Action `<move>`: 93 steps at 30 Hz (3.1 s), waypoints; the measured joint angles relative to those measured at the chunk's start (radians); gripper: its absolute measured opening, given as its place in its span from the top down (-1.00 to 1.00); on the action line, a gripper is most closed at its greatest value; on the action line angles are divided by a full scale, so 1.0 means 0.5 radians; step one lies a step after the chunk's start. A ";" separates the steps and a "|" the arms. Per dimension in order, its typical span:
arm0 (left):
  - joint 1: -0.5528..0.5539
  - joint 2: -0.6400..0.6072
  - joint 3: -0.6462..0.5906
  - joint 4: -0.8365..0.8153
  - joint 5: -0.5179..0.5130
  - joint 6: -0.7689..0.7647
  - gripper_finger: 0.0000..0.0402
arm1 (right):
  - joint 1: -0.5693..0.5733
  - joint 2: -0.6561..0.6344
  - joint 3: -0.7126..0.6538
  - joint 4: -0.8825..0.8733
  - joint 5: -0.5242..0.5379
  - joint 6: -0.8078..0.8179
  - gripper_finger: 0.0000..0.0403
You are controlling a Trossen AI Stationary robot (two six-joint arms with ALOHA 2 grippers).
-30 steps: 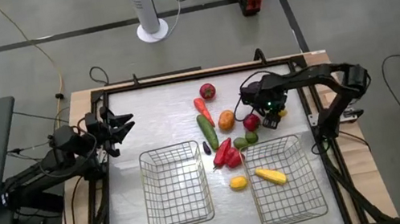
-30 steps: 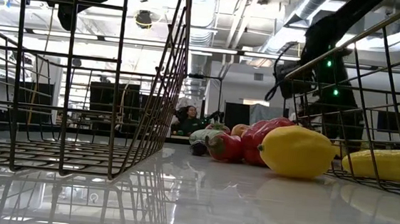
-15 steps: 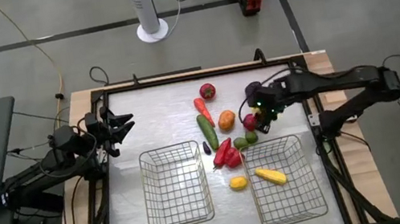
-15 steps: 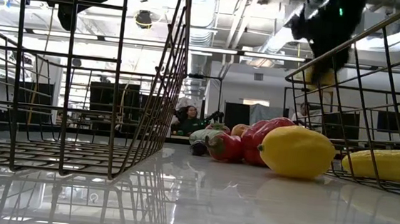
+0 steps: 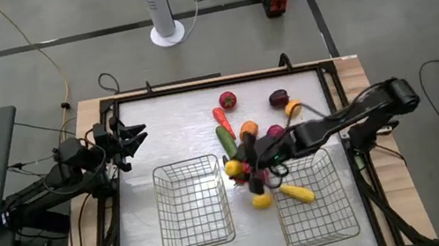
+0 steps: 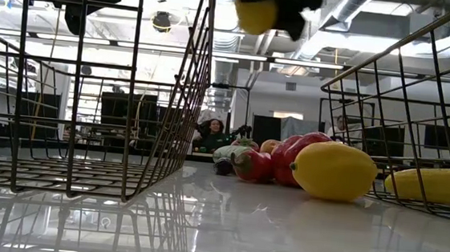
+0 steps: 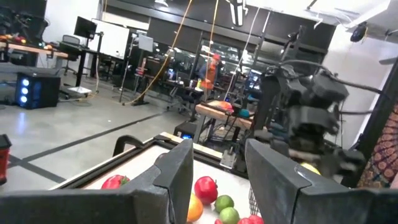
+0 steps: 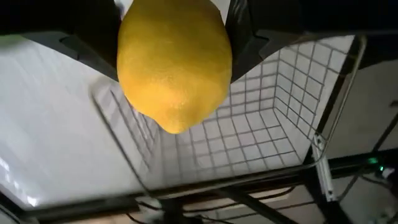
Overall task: Sort produce into baskets
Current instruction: Put the yellow lemon into the left wire basket, then put the red tomato into the left wire basket
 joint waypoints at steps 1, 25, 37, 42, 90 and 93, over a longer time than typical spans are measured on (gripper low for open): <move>0.000 0.000 0.000 0.000 0.000 0.010 0.34 | 0.004 0.058 0.029 0.036 0.000 -0.050 -0.22; 0.000 0.001 0.000 -0.062 0.017 -0.008 0.34 | -0.156 0.533 0.923 -1.492 0.055 -0.190 -0.78; 0.000 0.001 0.000 -0.082 0.039 -0.014 0.34 | -0.361 0.416 0.661 -1.583 0.029 -0.204 -0.74; 0.000 0.001 0.000 -0.087 0.013 -0.006 0.34 | -0.276 0.416 0.625 -1.543 -0.102 -0.219 -0.75; 0.001 0.001 0.000 -0.092 0.050 -0.024 0.34 | -0.903 0.232 0.169 -1.997 -0.039 0.153 -0.95; 0.001 0.001 0.000 -0.092 0.050 -0.024 0.34 | -0.910 0.293 0.169 -2.008 -0.037 0.171 -0.95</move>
